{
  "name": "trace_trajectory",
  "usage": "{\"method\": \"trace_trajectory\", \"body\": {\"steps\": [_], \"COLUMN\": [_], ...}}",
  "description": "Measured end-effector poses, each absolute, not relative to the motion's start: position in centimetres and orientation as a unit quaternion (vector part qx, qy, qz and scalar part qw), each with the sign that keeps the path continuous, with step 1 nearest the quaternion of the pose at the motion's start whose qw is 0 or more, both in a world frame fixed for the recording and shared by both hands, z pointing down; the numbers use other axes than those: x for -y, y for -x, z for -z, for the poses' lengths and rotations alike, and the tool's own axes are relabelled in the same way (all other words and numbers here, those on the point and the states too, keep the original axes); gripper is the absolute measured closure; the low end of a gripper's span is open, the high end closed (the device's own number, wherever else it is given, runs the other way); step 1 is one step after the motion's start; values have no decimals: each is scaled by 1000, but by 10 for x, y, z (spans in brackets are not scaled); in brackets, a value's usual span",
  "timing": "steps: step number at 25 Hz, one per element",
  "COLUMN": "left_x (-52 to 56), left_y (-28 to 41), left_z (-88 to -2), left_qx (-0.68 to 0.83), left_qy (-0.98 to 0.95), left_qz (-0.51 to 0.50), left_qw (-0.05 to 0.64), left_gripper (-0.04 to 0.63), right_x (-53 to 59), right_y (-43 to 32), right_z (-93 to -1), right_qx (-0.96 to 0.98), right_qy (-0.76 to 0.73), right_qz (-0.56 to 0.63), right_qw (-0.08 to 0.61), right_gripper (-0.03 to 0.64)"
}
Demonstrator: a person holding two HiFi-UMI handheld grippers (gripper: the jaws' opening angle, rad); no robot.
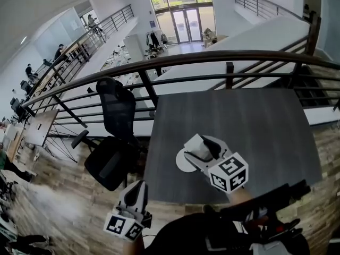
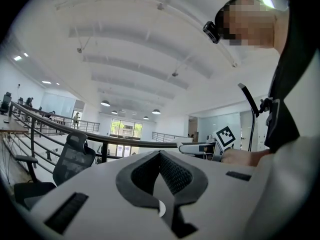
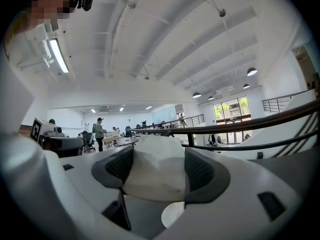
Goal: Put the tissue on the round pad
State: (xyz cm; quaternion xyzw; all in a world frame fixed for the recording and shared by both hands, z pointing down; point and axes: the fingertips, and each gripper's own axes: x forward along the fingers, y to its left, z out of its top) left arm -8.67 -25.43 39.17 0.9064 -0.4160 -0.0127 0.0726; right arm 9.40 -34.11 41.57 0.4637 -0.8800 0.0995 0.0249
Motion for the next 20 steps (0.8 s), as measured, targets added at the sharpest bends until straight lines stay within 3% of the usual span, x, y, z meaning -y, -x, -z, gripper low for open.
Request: {"method": "trace_trajectory", "body": {"steps": [20], "left_x": [257], "left_y": [84], "left_z": [-389], "left_qx": [464], "left_qy": [-881], "left_qz": [9], "left_qw": [89], "left_gripper": [591], "right_x": [386], "right_y": [-103], "right_z": [-513], "right_qx": [884], "right_qy": [-441], "right_qz": [-136], "right_qw": [72], "right_gripper": [291]}}
